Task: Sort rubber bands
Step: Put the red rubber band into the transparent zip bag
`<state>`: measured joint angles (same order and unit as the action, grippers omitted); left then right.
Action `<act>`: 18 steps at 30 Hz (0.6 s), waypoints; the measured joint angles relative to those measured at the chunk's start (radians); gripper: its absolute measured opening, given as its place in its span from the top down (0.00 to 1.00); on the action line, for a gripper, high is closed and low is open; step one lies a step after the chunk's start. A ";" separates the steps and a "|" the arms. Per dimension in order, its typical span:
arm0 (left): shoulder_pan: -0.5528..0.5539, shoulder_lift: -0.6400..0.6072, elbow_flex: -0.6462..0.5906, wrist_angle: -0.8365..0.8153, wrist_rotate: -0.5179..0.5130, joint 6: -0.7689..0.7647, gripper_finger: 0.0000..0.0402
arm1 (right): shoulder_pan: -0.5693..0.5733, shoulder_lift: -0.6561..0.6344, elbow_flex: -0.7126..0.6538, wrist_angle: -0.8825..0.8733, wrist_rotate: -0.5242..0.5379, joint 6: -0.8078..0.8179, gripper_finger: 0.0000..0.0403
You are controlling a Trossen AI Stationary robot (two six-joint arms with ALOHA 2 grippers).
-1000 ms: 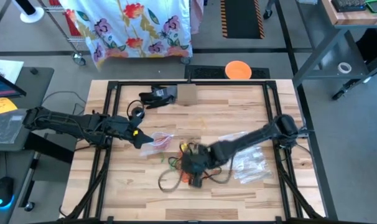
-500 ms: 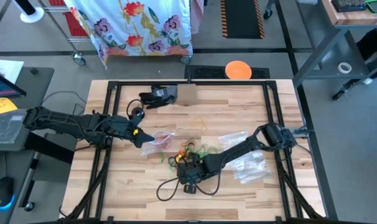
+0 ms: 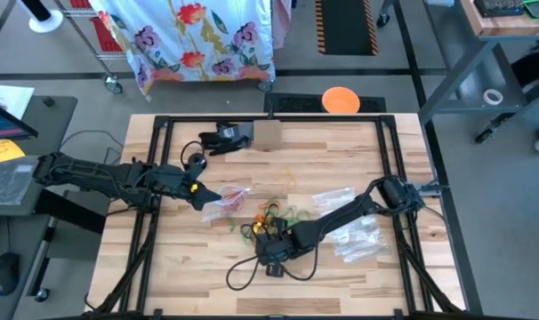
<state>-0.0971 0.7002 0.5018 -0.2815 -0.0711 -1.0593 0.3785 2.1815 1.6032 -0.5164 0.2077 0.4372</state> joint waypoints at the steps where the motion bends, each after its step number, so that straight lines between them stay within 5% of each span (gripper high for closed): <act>1: 0.000 0.000 0.000 0.003 0.000 0.000 1.00 | -0.001 -0.010 0.000 0.008 0.000 -0.003 0.98; 18: 0.000 0.000 0.000 0.002 0.004 0.015 1.00 | 0.042 -0.376 0.049 -0.070 0.082 -0.197 1.00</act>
<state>-0.0971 0.7002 0.5022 -0.2792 -0.0671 -1.0442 0.4209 1.8059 1.6520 -0.5860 0.2892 0.2406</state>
